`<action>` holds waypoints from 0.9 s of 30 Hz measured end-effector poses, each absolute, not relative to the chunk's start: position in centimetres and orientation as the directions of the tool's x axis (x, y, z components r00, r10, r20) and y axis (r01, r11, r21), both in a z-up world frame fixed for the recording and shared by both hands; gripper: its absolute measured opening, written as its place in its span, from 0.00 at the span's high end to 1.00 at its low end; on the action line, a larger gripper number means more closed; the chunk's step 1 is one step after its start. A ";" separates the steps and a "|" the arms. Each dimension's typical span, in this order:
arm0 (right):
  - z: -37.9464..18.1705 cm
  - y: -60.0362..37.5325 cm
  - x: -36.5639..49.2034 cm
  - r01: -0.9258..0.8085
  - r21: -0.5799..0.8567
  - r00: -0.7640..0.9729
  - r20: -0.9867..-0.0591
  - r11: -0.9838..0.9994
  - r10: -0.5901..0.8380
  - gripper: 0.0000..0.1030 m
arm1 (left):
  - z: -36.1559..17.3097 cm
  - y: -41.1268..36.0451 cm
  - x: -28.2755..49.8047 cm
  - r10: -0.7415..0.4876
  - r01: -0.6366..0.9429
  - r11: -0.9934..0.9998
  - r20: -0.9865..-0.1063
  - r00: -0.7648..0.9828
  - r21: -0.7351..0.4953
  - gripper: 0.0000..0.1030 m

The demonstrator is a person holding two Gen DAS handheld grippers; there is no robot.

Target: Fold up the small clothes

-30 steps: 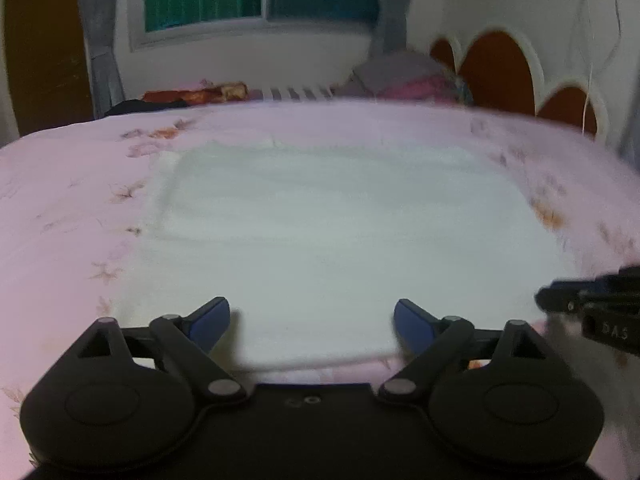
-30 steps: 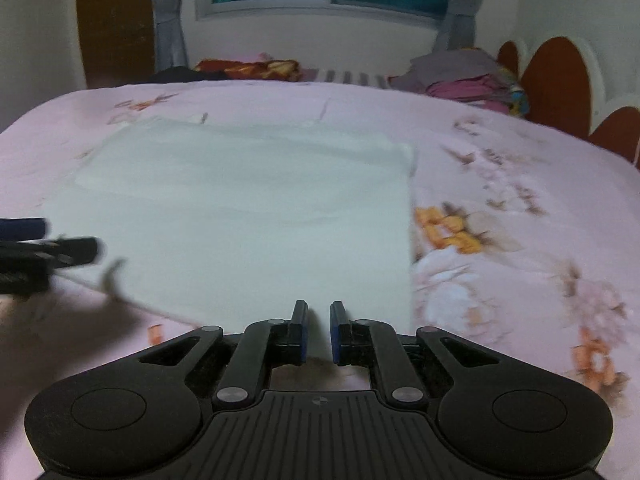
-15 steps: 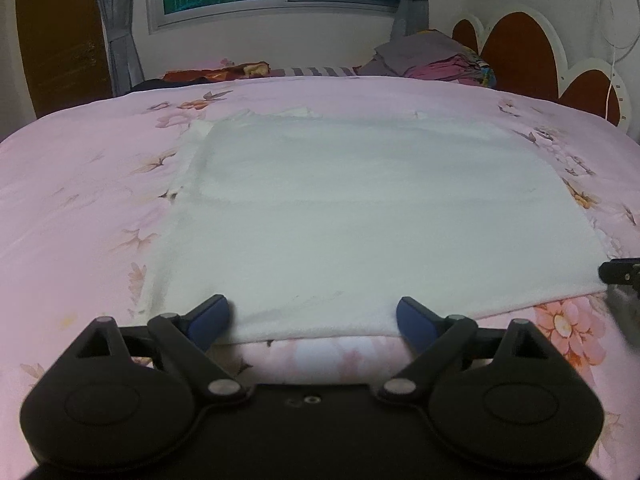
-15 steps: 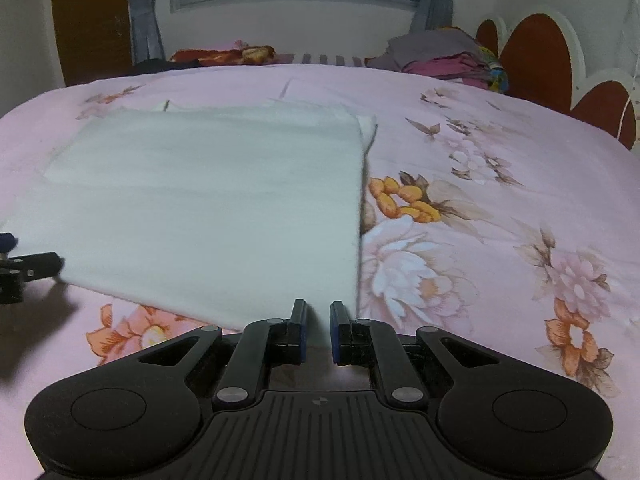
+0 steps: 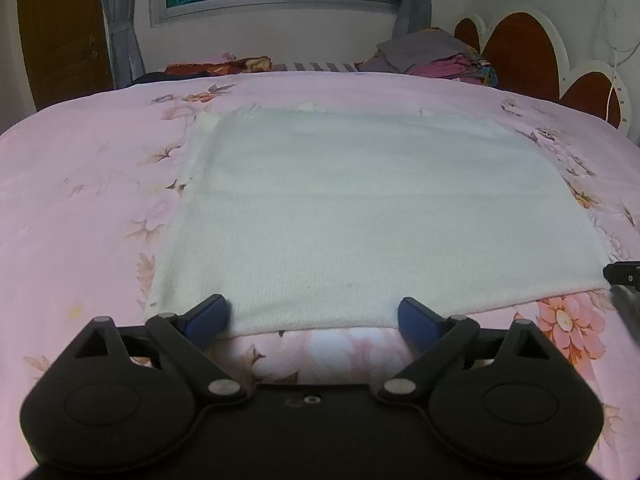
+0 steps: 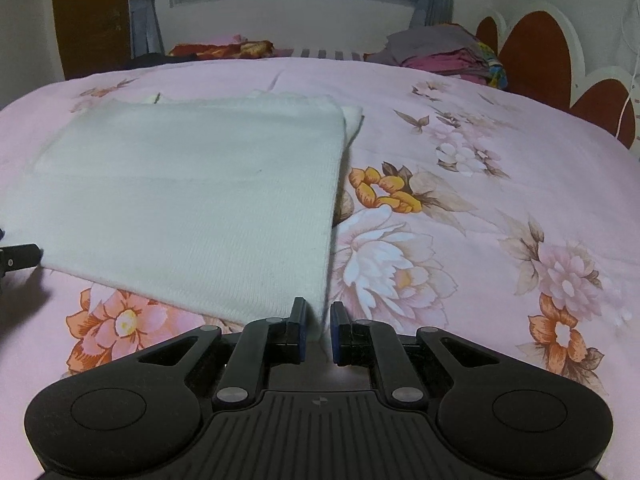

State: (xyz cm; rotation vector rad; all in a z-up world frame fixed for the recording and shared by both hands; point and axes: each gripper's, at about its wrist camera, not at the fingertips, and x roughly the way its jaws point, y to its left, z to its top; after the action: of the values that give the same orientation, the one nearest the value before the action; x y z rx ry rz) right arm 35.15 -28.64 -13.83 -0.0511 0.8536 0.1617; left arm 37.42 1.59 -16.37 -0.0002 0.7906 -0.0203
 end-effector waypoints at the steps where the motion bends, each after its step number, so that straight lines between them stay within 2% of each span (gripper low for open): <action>1: -13.8 -28.6 35.1 -0.164 0.018 0.646 -0.754 0.986 0.121 0.91 | -16.4 1.7 37.4 -0.017 0.017 1.000 -0.713 0.701 -0.006 0.10; 5: -13.9 -28.8 35.1 -0.161 0.031 0.646 -0.752 0.986 0.129 0.91 | -16.5 1.8 36.9 0.009 0.024 0.999 -0.722 0.691 0.035 0.10; 7: -13.8 -29.1 35.1 -0.155 0.050 0.642 -0.754 0.987 0.139 0.88 | -16.6 2.5 36.7 0.039 0.007 0.998 -0.731 0.681 0.060 0.05; 8: -13.7 -29.3 35.1 -0.147 0.060 0.639 -0.757 0.987 0.141 0.83 | -16.6 3.1 36.5 0.059 -0.021 0.998 -0.735 0.675 0.061 0.05; 9: -13.5 -29.6 35.0 -0.129 0.066 0.638 -0.758 0.989 0.134 0.70 | -16.5 3.7 36.3 0.070 -0.043 0.997 -0.737 0.672 0.056 0.05; 10: -13.1 -30.1 34.7 -0.105 0.074 0.647 -0.752 0.992 0.124 0.67 | -16.3 4.3 35.9 0.081 -0.065 0.997 -0.740 0.668 0.052 0.05; 19: -10.5 -32.7 30.4 -0.098 0.224 0.730 -0.646 0.970 0.223 0.68 | -15.1 5.8 32.3 0.091 -0.167 0.986 -0.740 0.667 -0.030 0.18; 23: -9.3 -31.7 29.1 -0.126 0.227 0.740 -0.626 0.966 0.244 0.72 | -14.7 5.6 31.5 0.024 -0.181 0.973 -0.724 0.690 -0.140 0.28; 24: -9.0 -31.5 28.9 -0.133 0.228 0.742 -0.622 0.965 0.249 0.72 | -14.7 5.8 31.4 -0.012 -0.189 0.961 -0.716 0.698 -0.200 0.34; 26: -8.6 -31.2 28.6 -0.141 0.225 0.752 -0.609 0.964 0.253 0.77 | -15.1 6.7 31.4 -0.103 -0.207 0.912 -0.686 0.720 -0.355 0.37; 27: -8.5 -31.2 28.6 -0.146 0.228 0.753 -0.605 0.963 0.257 0.86 | -15.7 7.6 31.5 -0.170 -0.228 0.845 -0.648 0.743 -0.483 0.37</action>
State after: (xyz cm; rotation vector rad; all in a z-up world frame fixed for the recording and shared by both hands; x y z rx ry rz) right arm 28.59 -31.18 -8.52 0.1708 0.6838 0.2210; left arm 31.46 7.63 -15.72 -0.5760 0.7436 0.0339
